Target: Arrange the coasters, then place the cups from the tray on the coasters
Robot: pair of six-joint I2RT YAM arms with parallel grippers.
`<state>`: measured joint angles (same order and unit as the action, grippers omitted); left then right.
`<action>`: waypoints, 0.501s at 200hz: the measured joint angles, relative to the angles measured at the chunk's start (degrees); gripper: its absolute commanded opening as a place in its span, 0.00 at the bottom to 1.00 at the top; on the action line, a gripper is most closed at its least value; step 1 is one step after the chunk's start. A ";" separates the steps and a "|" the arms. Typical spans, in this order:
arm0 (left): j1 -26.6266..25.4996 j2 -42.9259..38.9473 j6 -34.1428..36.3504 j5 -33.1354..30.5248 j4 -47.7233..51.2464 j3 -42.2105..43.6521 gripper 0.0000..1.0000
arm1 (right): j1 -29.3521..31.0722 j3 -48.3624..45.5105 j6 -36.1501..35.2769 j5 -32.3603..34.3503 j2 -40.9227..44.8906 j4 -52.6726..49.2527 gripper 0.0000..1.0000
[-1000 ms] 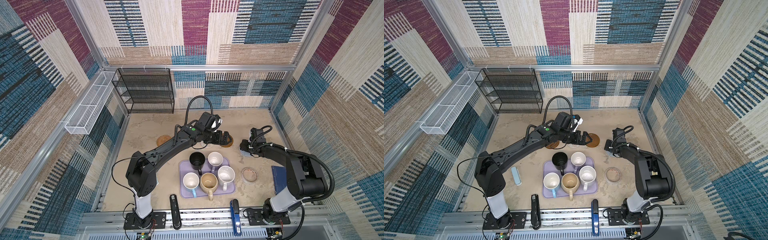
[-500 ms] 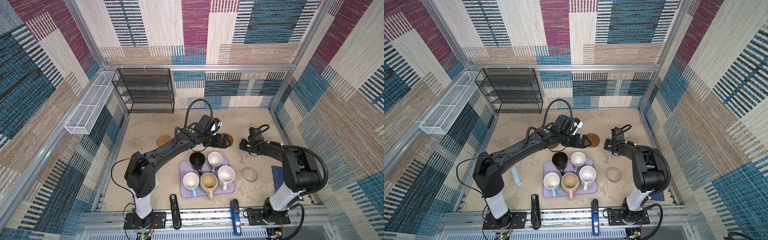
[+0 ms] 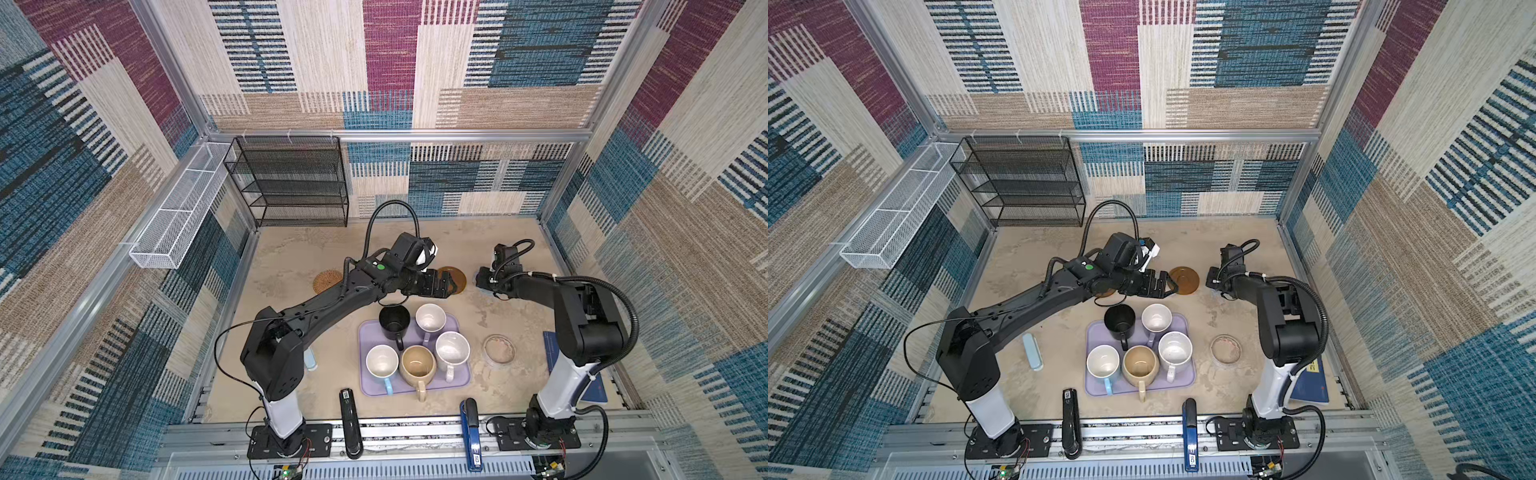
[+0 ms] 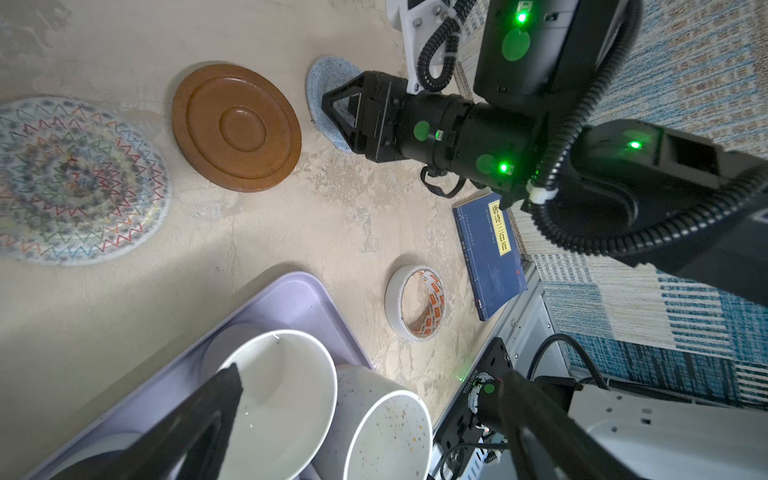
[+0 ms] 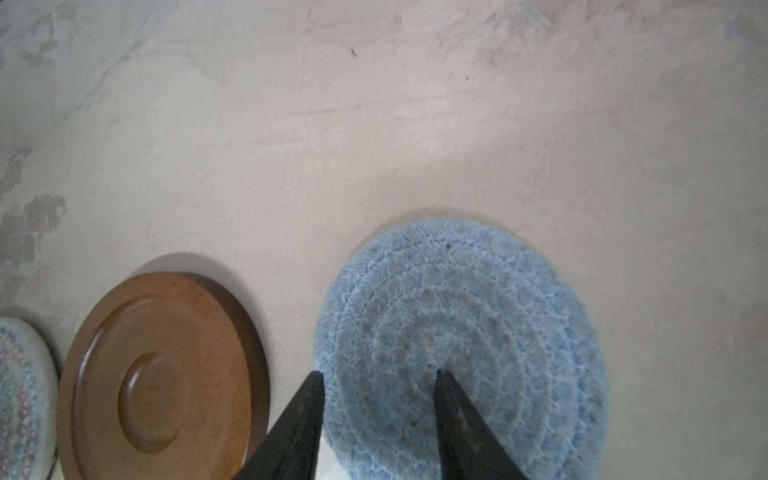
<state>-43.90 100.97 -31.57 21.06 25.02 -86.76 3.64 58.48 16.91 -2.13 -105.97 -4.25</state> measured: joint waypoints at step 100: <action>0.42 -3.28 -1.25 -2.84 -0.87 3.37 1.00 | -0.28 0.83 -1.18 -0.90 -0.98 1.14 0.45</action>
<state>-43.48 97.69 -32.82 18.22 24.14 -83.40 3.36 59.31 15.73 -3.03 -106.96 -3.11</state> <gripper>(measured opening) 0.997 0.451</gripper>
